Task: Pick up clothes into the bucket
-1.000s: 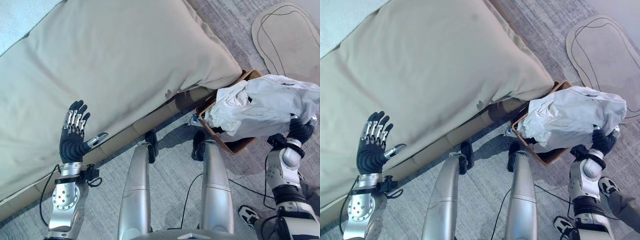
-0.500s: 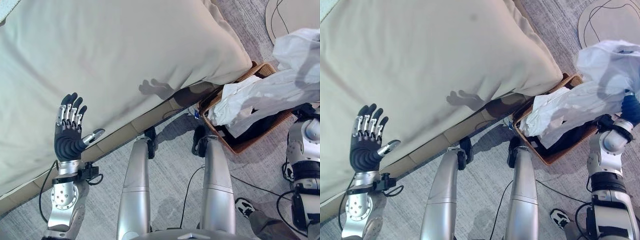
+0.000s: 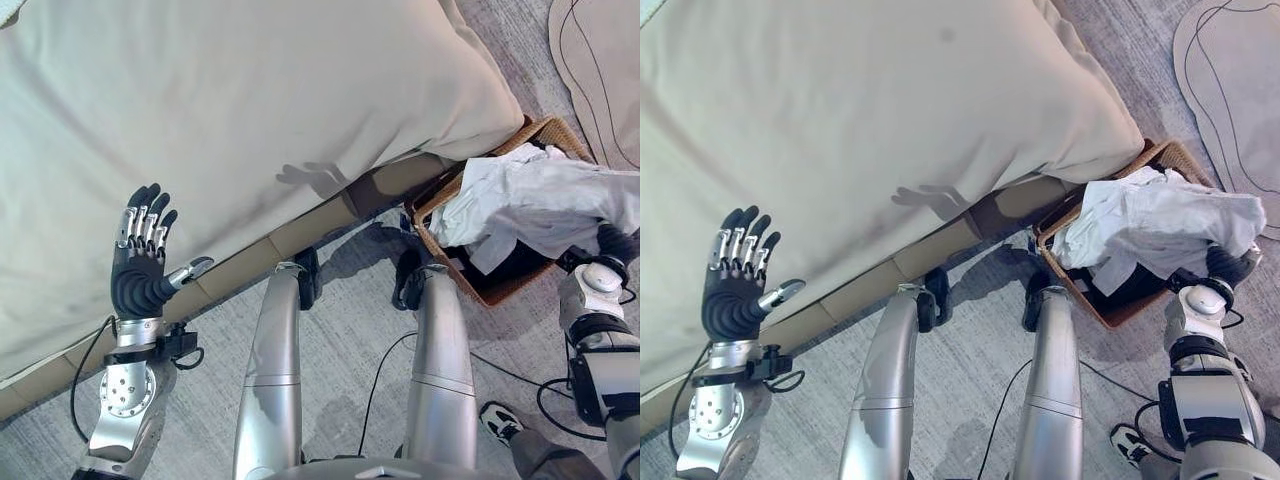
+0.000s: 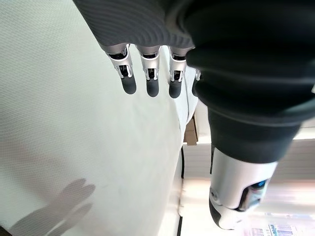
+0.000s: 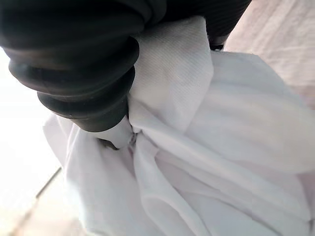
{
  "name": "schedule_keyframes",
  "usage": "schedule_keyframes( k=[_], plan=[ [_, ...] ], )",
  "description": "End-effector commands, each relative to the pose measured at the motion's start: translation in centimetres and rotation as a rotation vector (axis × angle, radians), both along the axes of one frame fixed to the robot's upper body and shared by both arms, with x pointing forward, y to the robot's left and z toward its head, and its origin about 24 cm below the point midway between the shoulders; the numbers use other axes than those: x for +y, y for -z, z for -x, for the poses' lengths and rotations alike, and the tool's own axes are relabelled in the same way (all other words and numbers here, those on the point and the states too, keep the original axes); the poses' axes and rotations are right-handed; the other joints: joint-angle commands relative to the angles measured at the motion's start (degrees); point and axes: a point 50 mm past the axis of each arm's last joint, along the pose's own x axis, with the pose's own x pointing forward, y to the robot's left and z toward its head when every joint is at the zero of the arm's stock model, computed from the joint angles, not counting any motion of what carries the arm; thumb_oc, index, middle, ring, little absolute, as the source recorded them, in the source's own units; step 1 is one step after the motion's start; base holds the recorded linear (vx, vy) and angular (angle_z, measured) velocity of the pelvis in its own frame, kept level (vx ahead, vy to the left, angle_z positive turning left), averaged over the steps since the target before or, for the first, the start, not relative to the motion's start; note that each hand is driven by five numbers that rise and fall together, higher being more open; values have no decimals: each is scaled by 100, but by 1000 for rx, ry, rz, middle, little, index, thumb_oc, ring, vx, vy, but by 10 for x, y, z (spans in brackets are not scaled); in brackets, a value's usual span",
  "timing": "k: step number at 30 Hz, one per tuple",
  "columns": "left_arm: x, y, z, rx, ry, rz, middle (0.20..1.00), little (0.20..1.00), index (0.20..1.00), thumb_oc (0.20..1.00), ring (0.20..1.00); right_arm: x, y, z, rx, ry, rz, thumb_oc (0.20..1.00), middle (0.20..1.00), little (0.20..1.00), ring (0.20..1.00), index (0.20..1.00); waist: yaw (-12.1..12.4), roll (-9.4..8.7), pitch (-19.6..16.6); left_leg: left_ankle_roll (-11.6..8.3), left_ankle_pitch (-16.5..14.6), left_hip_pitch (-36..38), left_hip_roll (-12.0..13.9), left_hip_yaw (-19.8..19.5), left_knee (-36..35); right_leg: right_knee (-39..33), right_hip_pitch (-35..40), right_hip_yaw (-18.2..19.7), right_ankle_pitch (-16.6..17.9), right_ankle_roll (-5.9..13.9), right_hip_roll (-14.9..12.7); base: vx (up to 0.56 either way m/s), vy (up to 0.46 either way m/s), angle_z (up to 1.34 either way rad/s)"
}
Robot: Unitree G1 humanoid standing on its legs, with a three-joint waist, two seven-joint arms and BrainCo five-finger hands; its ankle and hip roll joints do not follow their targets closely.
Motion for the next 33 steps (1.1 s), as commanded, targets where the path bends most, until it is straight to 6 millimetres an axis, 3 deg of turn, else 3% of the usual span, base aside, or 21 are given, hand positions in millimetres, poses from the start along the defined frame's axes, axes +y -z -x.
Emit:
schedule_keyframes(
  k=[1, 6, 12, 13, 14, 15, 16, 25, 30, 33],
  plan=[
    [-6, -11, 4, -82, 26, 34, 1000, 1000, 1000, 1000, 1000, -24, -10, 16, 48, 65, 85, 200, 200, 200, 200, 200, -4, 124, -240, 45, 170, -140, -7, -120, -220, -703, -28, 56, 759, 149, 87, 0, 0, 0],
    [-5, -14, 0, -93, 20, 15, 1000, 1000, 1000, 1000, 1000, -29, 6, 27, 80, 135, 2, 200, 200, 200, 200, 200, 17, 167, -297, 50, 166, -175, -51, -117, -242, -712, -50, 55, 736, 135, 85, 1, -1, 1],
    [-4, -19, 1, -120, 13, 22, 1000, 1000, 1000, 1000, 1000, -30, -4, 24, 30, 128, 16, 200, 200, 200, 200, 200, 41, 170, -322, 52, 179, -190, -49, -110, -252, -706, -80, 67, 721, 133, 77, 1, -3, 4],
    [-4, -19, 0, -117, 16, 25, 1000, 1000, 1000, 1000, 1000, -30, -6, 23, 21, 131, 19, 285, 285, 285, 285, 285, 38, 167, -330, 51, 179, -187, -45, -110, -257, -712, -80, 66, 726, 132, 75, 0, 0, 0],
    [-4, -19, 0, -118, 19, 25, 1000, 1000, 1000, 1000, 1000, -31, -8, 24, 14, 136, 22, 457, 457, 457, 457, 457, 38, 165, -335, 52, 182, -189, -48, -112, -259, -719, -80, 63, 730, 134, 69, 0, 0, 0],
    [-4, -17, -1, -111, 17, 26, 1000, 1000, 1000, 1000, 1000, -32, -12, 23, 5, 135, 37, 853, 853, 853, 853, 853, 33, 152, -350, 54, 190, -192, -51, -119, -266, -735, -76, 60, 737, 137, 74, 0, 0, 0],
    [-4, -17, -1, -110, 17, 26, 1000, 1000, 1000, 1000, 1000, -32, -12, 23, 6, 136, 37, 1000, 1000, 1000, 1000, 1000, 33, 153, -352, 54, 191, -192, -51, -120, -267, -736, -76, 60, 738, 137, 74, 0, 0, 0],
    [-4, -16, -1, -97, 17, 21, 1000, 1000, 1000, 1000, 1000, -36, -8, 27, 130, 138, 96, 1000, 1000, 1000, 1000, 1000, 40, 146, -460, 54, 169, -161, -39, -145, -287, -755, -23, 47, 693, 135, 81, 0, 0, 0],
    [-3, -15, -2, -92, 11, 15, 1000, 1000, 1000, 1000, 1000, -38, 13, 38, 223, 172, 36, 1000, 1000, 1000, 1000, 1000, 53, 163, -484, 53, 128, -93, -36, -151, -290, -753, 45, 38, 642, 125, 78, 0, -5, 1],
    [-3, -15, -6, -87, 11, 5, 1000, 1000, 1000, 1000, 1000, -29, 44, 50, 329, 167, -40, 1000, 1000, 1000, 1000, 1000, 58, 169, -503, 42, 136, 89, -36, -140, -421, -862, 224, -8, 637, 128, 52, -2, -18, 2]
  ],
)
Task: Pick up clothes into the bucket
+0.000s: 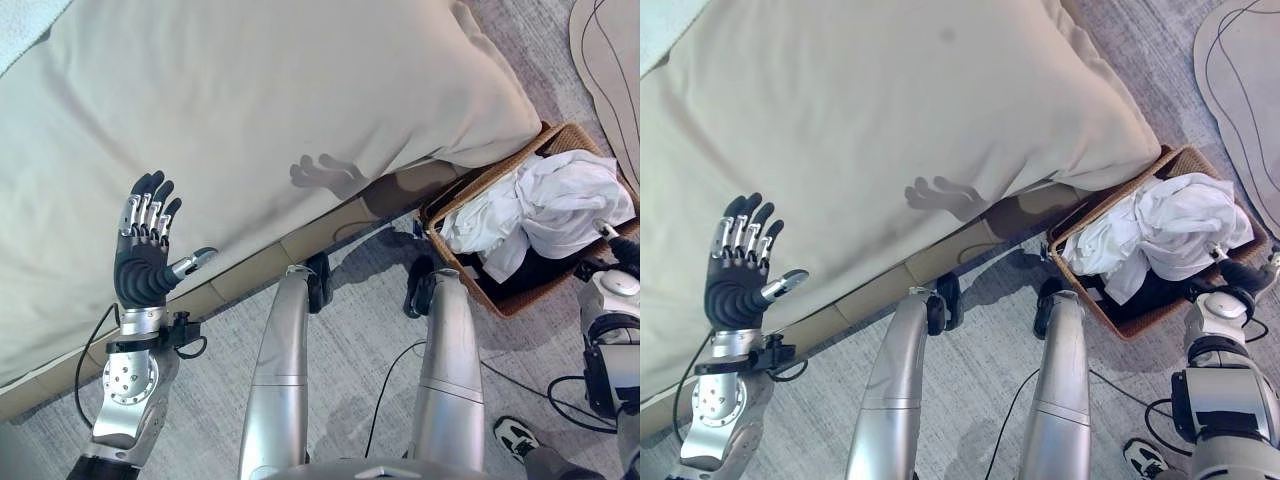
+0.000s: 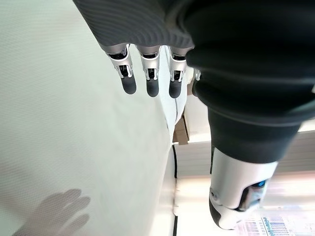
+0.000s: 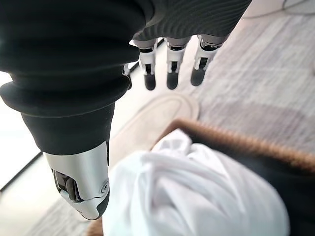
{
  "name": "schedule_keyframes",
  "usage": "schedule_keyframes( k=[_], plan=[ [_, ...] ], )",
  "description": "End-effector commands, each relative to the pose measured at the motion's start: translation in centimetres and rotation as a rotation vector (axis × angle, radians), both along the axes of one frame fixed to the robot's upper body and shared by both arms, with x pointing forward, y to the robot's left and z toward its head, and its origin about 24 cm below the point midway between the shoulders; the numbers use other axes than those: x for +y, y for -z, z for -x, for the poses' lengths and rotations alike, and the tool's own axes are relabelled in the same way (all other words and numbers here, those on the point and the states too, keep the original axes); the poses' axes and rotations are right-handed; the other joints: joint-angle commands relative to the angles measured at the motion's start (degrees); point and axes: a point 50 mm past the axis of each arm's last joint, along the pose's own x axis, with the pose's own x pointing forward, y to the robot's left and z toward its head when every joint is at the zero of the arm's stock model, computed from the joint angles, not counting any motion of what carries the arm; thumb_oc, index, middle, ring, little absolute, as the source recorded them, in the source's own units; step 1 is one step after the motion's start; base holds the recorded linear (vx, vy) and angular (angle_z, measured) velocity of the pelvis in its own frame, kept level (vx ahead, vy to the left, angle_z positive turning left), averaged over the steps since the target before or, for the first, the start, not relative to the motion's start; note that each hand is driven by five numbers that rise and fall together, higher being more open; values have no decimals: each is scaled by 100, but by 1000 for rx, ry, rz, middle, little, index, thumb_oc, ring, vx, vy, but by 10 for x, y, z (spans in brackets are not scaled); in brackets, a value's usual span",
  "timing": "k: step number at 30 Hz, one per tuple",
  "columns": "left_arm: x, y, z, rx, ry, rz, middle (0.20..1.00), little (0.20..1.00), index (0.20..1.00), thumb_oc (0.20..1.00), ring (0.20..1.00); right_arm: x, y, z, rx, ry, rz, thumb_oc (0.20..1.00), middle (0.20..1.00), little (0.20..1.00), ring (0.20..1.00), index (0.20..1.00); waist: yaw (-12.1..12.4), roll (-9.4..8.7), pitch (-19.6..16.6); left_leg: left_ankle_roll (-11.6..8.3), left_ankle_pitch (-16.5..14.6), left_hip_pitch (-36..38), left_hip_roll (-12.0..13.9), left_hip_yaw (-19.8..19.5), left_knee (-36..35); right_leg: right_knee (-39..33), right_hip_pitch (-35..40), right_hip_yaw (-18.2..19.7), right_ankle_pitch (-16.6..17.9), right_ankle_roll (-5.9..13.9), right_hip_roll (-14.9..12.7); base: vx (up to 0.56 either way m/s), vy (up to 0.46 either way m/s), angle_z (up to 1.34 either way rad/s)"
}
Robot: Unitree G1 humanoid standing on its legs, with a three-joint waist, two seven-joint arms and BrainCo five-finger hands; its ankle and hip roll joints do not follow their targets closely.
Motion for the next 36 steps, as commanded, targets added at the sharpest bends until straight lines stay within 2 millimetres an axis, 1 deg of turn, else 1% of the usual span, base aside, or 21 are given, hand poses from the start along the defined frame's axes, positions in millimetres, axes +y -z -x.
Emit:
schedule_keyframes(
  k=[1, 3, 4, 7, 9, 11, 12, 13, 14, 15, 16, 17, 18, 20, 23, 25, 26, 27, 31, 34, 36],
  plan=[
    [-1, -11, 2, -78, 1, 16, 1000, 1000, 1000, 1000, 1000, -3, 32, 26, 144, 62, -45, 1000, 1000, 1000, 1000, 1000, -78, -13, -85, 69, 120, 134, 14, -113, -399, -974, 285, 33, 699, 182, 133, 0, 0, 0],
    [-1, -12, 0, -83, -1, 7, 1000, 1000, 1000, 1000, 1000, 0, 44, 34, 169, 72, -75, 1000, 1000, 1000, 1000, 1000, -88, -10, -107, 60, 146, 254, 15, -91, -503, -1067, 406, 5, 702, 192, 116, 0, -14, 3],
    [0, -14, -2, -95, -8, 4, 1000, 1000, 1000, 1000, 1000, 5, 56, 40, 181, 72, -104, 1000, 1000, 1000, 1000, 1000, -99, -8, -135, 45, 170, 382, 14, -85, -622, -1166, 520, -15, 712, 201, 114, -5, -16, 7],
    [1, -13, -4, -95, -11, 7, 1000, 1000, 1000, 1000, 1000, 10, 64, 42, 185, 67, -121, 1000, 1000, 1000, 1000, 1000, -99, -21, -141, 32, 206, 526, 20, -79, -763, -1288, 673, -47, 735, 209, 106, -6, -8, 4],
    [1, -12, -9, -100, -17, 14, 1000, 1000, 1000, 1000, 1000, 20, 75, 43, 171, 48, -144, 1000, 1000, 1000, 1000, 1000, -138, -58, -161, -1, 282, 840, 52, -58, -1084, -1573, 1000, -117, 805, 248, 106, 0, 0, 0],
    [0, -11, -10, -97, -17, 18, 1000, 1000, 1000, 1000, 1000, 24, 77, 43, 161, 38, -147, 1000, 1000, 1000, 1000, 1000, -155, -70, -141, -7, 334, 1048, 60, -62, -1276, -1739, 1200, -156, 852, 264, 100, 0, 0, 0],
    [0, -11, -13, -100, -23, 22, 1000, 1000, 1000, 1000, 1000, 32, 78, 37, 122, 1, -132, 1000, 1000, 1000, 1000, 1000, -204, -97, -159, -26, 427, 1364, 80, -77, -1604, -2027, 1509, -218, 936, 312, 89, -12, -24, 3],
    [0, -9, -15, -97, -30, 19, 1000, 1000, 1000, 1000, 1000, 39, 77, 32, 87, -44, -109, 1000, 1000, 1000, 1000, 1000, -250, -129, -155, -36, 491, 1555, 91, -87, -1788, -2189, 1704, -249, 992, 333, 106, -95, -25, 6],
    [1, -4, -18, -80, -58, 19, 1000, 1000, 1000, 1000, 1000, 59, 73, 22, -16, -146, -73, 1000, 1000, 1000, 1000, 1000, -368, -198, -122, -19, 806, 1903, 103, -88, -2237, -2638, 2080, -349, 1310, 342, 102, -18, -22, 9],
    [1, -3, -17, -77, -58, 18, 1000, 1000, 1000, 1000, 1000, 59, 74, 23, -13, -145, -74, 1000, 1000, 1000, 1000, 1000, -365, -198, -120, -58, 644, 2017, 99, -128, -2224, -2606, 2185, -332, 1161, 386, 115, -91, -8, 7],
    [2, 3, -19, -54, -72, 20, 1000, 1000, 1000, 1000, 1000, 68, 68, 18, -82, -220, -55, 1000, 1000, 1000, 1000, 1000, -420, -237, -103, -31, 874, 2166, 98, -121, -2441, -2859, 2374, -386, 1376, 376, 113, 0, 0, 0],
    [4, 14, -20, -6, -88, 11, 1000, 1000, 1000, 1000, 1000, 81, 61, 17, -171, -295, -42, 1000, 1000, 1000, 1000, 1000, -484, -292, -81, -30, 973, 2632, 90, -183, -2825, -3279, 2898, -497, 1474, 410, 114, -48, -12, -4],
    [4, 14, -20, -5, -88, 11, 1000, 1000, 1000, 1000, 1000, 82, 61, 18, -170, -294, -42, 1000, 1000, 1000, 1000, 1000, -487, -291, -45, -31, 986, 2692, 88, -191, -2857, -3312, 2964, -511, 1485, 410, 113, 61, -19, -2],
    [8, 31, -20, 65, -105, 30, 1000, 1000, 1000, 1000, 1000, 101, 45, 16, -263, -445, 17, 1000, 1000, 1000, 1000, 1000, -554, -370, -31, -51, 1123, 3252, 107, -235, -3293, -3775, 3564, -608, 1640, 477, 115, 75, -17, 2],
    [8, 47, -19, 142, -104, 6, 1000, 1000, 1000, 1000, 1000, 119, 39, 22, -320, -557, 38, 1000, 1000, 1000, 1000, 1000, -592, -459, -50, -70, 1261, 3988, 129, -279, -3851, -4410, 4402, -763, 1806, 575, 92, 95, -10, 4],
    [9, 52, -18, 166, -102, 20, 1000, 1000, 1000, 1000, 1000, 124, 43, 26, -314, -589, 26, 1000, 1000, 1000, 1000, 1000, -600, -486, -79, -78, 1353, 4266, 143, -290, -4089, -4655, 4703, -833, 1896, 599, 85, 106, 2, 3],
    [12, 65, -17, 230, -95, 34, 1000, 1000, 1000, 1000, 1000, 140, 45, 31, -317, -680, 8, 1000, 1000, 1000, 1000, 1000, -586, -555, -177, -111, 1489, 4879, 195, -288, -4616, -5163, 5323, -910, 2053, 654, 92, 191, -2, 3],
    [12, 69, -16, 251, -95, 17, 1000, 1000, 1000, 1000, 1000, 145, 47, 34, -316, -716, -8, 1000, 1000, 1000, 1000, 1000, -585, -584, -253, -137, 1535, 5154, 232, -261, -4828, -5377, 5607, -957, 2120, 688, 95, 201, -3, 4],
    [15, 83, -9, 328, -94, 9, 1000, 1000, 1000, 1000, 1000, 164, 72, 51, -208, -807, -77, 1000, 1000, 1000, 1000, 1000, -577, -662, -586, -179, 1754, 6093, 295, -223, -5673, -6051, 6443, -1059, 2280, 755, 173, 145, 12, -6],
    [14, 95, -6, 381, -100, -7, 1000, 1000, 1000, 1000, 1000, 172, 102, 68, -27, -829, -85, 1000, 1000, 1000, 1000, 1000, -556, -679, -846, -217, 1934, 6697, 307, -105, -6258, -6431, 6926, -1151, 2374, 810, 237, 123, 18, -5],
    [14, 100, -2, 404, -105, -1, 1000, 1000, 1000, 1000, 1000, 176, 108, 76, 13, -845, -91, 1000, 1000, 1000, 1000, 1000, -577, -685, -974, -232, 1946, 6978, 330, -36, -6449, -6604, 7151, -1142, 2380, 823, 274, 97, 13, -5]
  ],
)
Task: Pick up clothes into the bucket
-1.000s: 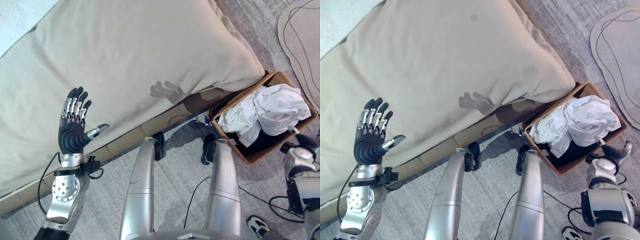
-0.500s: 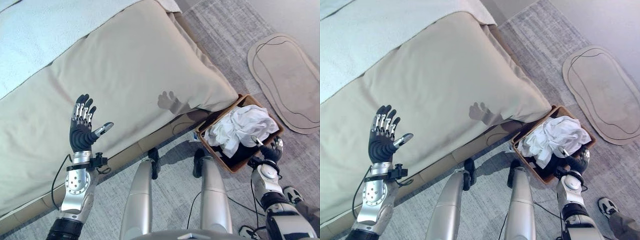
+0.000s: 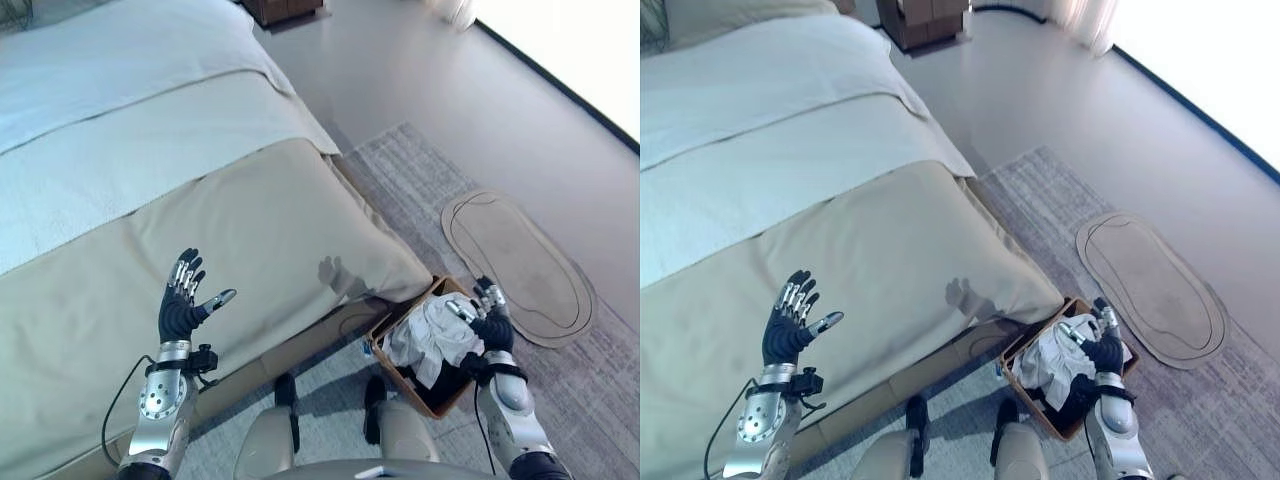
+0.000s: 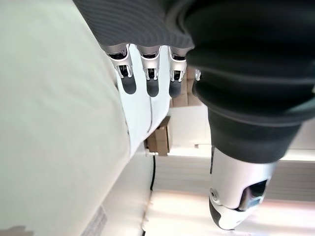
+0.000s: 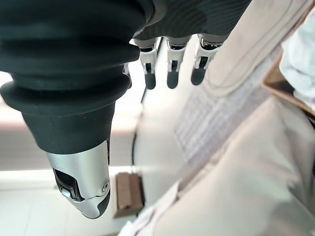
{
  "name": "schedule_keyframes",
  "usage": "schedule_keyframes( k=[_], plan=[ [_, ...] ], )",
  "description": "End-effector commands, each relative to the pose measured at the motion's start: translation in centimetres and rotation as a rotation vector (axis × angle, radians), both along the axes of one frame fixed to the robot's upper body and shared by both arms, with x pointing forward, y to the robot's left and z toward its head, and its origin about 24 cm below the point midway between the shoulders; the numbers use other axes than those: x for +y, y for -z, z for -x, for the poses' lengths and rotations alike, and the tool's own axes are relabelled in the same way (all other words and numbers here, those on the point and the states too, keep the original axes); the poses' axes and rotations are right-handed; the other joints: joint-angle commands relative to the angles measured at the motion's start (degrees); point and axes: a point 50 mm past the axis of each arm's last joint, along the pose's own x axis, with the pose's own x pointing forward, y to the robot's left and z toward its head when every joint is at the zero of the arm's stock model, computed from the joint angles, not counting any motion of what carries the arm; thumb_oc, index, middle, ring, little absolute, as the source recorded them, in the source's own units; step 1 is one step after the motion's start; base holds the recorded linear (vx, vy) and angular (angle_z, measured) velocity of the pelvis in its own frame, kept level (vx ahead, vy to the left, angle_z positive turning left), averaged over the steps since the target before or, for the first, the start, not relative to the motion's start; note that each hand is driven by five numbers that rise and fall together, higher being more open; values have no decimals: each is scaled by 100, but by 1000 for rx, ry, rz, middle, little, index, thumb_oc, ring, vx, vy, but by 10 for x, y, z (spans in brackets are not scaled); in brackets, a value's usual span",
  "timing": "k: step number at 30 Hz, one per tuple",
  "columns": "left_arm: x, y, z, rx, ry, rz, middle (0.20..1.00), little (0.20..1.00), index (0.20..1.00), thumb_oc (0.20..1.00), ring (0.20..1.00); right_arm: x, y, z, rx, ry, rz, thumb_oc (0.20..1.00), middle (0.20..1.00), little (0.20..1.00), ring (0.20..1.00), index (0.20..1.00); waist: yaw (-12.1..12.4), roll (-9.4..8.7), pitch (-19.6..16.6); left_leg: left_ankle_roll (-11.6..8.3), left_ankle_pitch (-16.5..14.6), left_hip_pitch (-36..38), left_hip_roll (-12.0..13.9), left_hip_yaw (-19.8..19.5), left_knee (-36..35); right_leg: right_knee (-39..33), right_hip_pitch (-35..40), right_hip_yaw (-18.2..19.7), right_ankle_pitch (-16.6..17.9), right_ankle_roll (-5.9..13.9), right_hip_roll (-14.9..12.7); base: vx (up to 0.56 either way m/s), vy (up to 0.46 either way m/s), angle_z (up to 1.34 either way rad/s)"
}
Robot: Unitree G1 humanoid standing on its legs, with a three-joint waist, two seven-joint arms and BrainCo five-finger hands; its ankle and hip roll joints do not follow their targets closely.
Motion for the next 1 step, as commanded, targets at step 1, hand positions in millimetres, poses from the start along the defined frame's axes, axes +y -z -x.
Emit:
schedule_keyframes(
  k=[1],
  plan=[
    [4, -9, -1, -51, -8, -36, 1000, 1000, 1000, 1000, 1000, 1, -1, 3, 8, -49, 72, 1000, 1000, 1000, 1000, 1000, -108, 9, -306, -21, 173, 175, 142, 137, -386, -558, 139, 58, 687, 482, -230, 84, 6, -4]
  ],
)
